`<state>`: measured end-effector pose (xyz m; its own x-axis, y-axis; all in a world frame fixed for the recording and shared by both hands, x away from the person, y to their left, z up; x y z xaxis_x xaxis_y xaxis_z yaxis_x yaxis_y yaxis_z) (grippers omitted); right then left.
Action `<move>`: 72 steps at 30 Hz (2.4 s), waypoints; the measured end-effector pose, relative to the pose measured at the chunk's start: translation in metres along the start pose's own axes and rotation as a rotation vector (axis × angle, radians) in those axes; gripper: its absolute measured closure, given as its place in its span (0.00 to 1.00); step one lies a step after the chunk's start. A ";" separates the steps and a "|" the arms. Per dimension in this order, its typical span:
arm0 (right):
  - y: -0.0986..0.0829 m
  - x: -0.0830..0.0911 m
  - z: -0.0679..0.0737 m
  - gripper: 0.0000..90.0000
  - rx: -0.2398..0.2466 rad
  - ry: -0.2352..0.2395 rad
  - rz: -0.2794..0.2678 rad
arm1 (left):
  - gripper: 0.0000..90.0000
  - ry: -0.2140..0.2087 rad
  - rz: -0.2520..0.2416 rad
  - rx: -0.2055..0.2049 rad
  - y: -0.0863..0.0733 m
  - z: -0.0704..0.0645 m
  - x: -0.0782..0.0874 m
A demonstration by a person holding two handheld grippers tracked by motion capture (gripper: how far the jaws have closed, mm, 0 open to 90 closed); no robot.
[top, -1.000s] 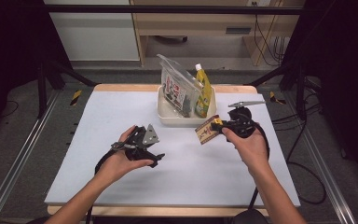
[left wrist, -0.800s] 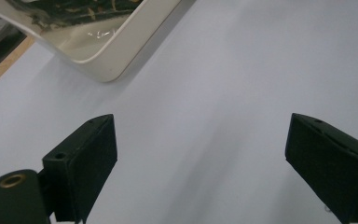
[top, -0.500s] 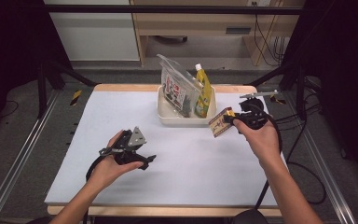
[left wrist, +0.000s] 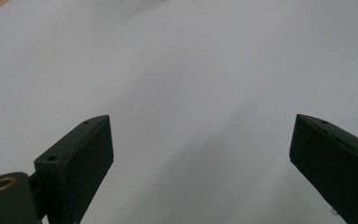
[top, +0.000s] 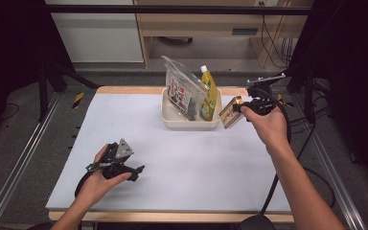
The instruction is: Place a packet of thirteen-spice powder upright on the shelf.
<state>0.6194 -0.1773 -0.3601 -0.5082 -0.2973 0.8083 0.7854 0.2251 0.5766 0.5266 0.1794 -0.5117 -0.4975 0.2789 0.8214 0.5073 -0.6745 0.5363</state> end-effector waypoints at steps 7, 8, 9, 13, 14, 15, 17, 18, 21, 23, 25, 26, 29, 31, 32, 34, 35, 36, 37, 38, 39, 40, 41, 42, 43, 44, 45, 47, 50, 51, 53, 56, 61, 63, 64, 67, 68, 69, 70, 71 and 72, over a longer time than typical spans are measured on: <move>0.020 0.006 -0.006 0.76 -0.012 -0.029 0.006 | 0.07 0.036 -0.010 0.010 -0.011 0.007 0.008; 0.022 0.006 -0.007 0.76 -0.015 -0.032 0.005 | 0.07 0.047 -0.018 0.020 -0.012 0.010 0.011; 0.025 0.006 -0.008 0.76 -0.016 -0.038 0.007 | 0.07 0.053 -0.028 0.028 -0.013 0.012 0.012; 0.033 0.005 -0.011 0.76 -0.021 -0.059 0.017 | 0.07 0.072 -0.041 0.059 -0.017 0.020 0.014; 0.034 0.005 -0.012 0.76 -0.022 -0.065 0.017 | 0.07 0.080 -0.046 0.068 -0.019 0.023 0.016; 0.034 0.005 -0.012 0.76 -0.022 -0.065 0.017 | 0.07 0.080 -0.046 0.068 -0.019 0.023 0.016; 0.037 0.004 -0.012 0.76 -0.024 -0.068 0.018 | 0.07 0.085 -0.050 0.080 -0.020 0.025 0.017; 0.038 0.003 -0.011 0.76 -0.029 -0.070 0.023 | 0.07 0.087 -0.060 0.088 -0.020 0.026 0.017; 0.044 0.001 -0.011 0.76 -0.030 -0.087 0.030 | 0.07 0.089 -0.072 0.097 -0.020 0.027 0.018; 0.046 0.000 -0.011 0.76 -0.031 -0.090 0.028 | 0.07 0.088 -0.078 0.103 -0.020 0.027 0.018; 0.048 -0.002 -0.011 0.76 -0.038 -0.097 0.032 | 0.08 0.091 -0.090 0.121 -0.021 0.027 0.018; 0.050 -0.004 -0.011 0.76 -0.044 -0.106 0.036 | 0.08 0.090 -0.085 0.120 -0.022 0.027 0.018; 0.054 -0.009 -0.013 0.76 -0.059 -0.122 0.038 | 0.08 0.088 -0.072 0.113 -0.025 0.027 0.017; 0.058 -0.014 -0.012 0.76 -0.077 -0.123 0.038 | 0.08 0.081 -0.082 0.134 -0.024 0.026 0.015; 0.059 -0.016 -0.011 0.76 -0.084 -0.119 0.037 | 0.07 0.079 -0.078 0.134 -0.025 0.026 0.014; 0.065 -0.022 -0.011 0.76 -0.096 -0.126 0.028 | 0.08 0.077 -0.072 0.129 -0.025 0.025 0.014; 0.068 -0.025 -0.012 0.76 -0.097 -0.132 0.025 | 0.08 0.076 -0.072 0.127 -0.025 0.025 0.013; 0.068 -0.025 -0.012 0.76 -0.097 -0.132 0.025 | 0.08 0.076 -0.073 0.123 -0.024 0.025 0.013; 0.070 -0.027 -0.014 0.76 -0.106 -0.136 0.024 | 0.08 0.073 -0.072 0.123 -0.024 0.024 0.013; 0.073 -0.032 -0.015 0.76 -0.120 -0.129 0.024 | 0.08 0.071 -0.075 0.128 -0.024 0.023 0.012; 0.074 -0.034 -0.016 0.76 -0.124 -0.129 0.021 | 0.08 0.071 -0.067 0.120 -0.025 0.023 0.012; 0.074 -0.034 -0.016 0.76 -0.124 -0.129 0.021 | 0.08 0.070 -0.067 0.121 -0.025 0.023 0.011; 0.076 -0.036 -0.015 0.76 -0.144 -0.119 0.019 | 0.08 0.070 -0.064 0.118 -0.025 0.022 0.011; 0.076 -0.036 -0.015 0.76 -0.144 -0.119 0.019 | 0.08 0.068 -0.061 0.118 -0.025 0.022 0.011; 0.078 -0.040 -0.015 0.76 -0.142 -0.121 0.019 | 0.08 0.066 -0.061 0.117 -0.025 0.021 0.010; 0.078 -0.040 -0.015 0.76 -0.142 -0.121 0.019 | 0.08 0.065 -0.058 0.112 -0.025 0.021 0.010; 0.079 -0.041 -0.014 0.76 -0.147 -0.118 0.019 | 0.08 0.065 -0.058 0.108 -0.025 0.021 0.010; 0.080 -0.045 -0.012 0.76 -0.144 -0.122 0.022 | 0.08 0.063 -0.051 0.104 -0.025 0.019 0.009; 0.082 -0.052 -0.007 0.76 -0.148 -0.114 0.025 | 0.08 0.064 -0.047 0.093 -0.025 0.018 0.009; 0.083 -0.053 -0.006 0.76 -0.150 -0.112 0.020 | 0.08 0.063 -0.047 0.088 -0.025 0.018 0.009; 0.085 -0.055 -0.003 0.76 -0.152 -0.115 0.022 | 0.09 0.058 -0.053 0.093 -0.024 0.017 0.008; 0.087 -0.059 0.000 0.76 -0.138 -0.132 0.029 | 0.09 0.055 -0.046 0.087 -0.025 0.016 0.008; 0.088 -0.067 0.002 0.76 -0.143 -0.140 0.038 | 0.09 0.053 -0.040 0.080 -0.025 0.014 0.008; 0.088 -0.068 0.002 0.76 -0.143 -0.145 0.041 | 0.09 0.054 -0.042 0.079 -0.025 0.014 0.007; 0.088 -0.070 0.001 0.76 -0.149 -0.148 0.047 | 0.09 0.053 -0.043 0.080 -0.024 0.014 0.007; 0.088 -0.074 -0.001 0.76 -0.152 -0.156 0.054 | 0.09 0.049 -0.039 0.080 -0.025 0.013 0.006; 0.088 -0.076 -0.001 0.76 -0.155 -0.159 0.057 | 0.09 0.049 -0.041 0.083 -0.025 0.012 0.006; 0.088 -0.077 -0.001 0.76 -0.156 -0.156 0.060 | 0.09 0.047 -0.041 0.082 -0.025 0.012 0.005; 0.088 -0.078 -0.001 0.76 -0.158 -0.158 0.060 | 0.09 0.050 -0.038 0.077 -0.025 0.012 0.005; 0.088 -0.080 -0.002 0.76 -0.156 -0.168 0.062 | 0.09 0.051 -0.038 0.076 -0.025 0.012 0.005; 0.088 -0.080 -0.002 0.76 -0.156 -0.168 0.062 | 0.09 0.047 -0.035 0.075 -0.025 0.011 0.005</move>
<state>0.7297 -0.1357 -0.3741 -0.4989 -0.1263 0.8574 0.8553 0.0877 0.5106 0.5194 0.2051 -0.5189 -0.5478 0.2677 0.7926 0.5393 -0.6113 0.5792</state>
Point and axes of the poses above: each handheld gripper's, and its own axes: x roughly backward along the jaws, y roughly out of its top, z roughly to its left, the point moved 10 cm from there along -x, roughly forward along the jaws, and after that the axes turned 10 degrees about z, right-handed, at the moved point
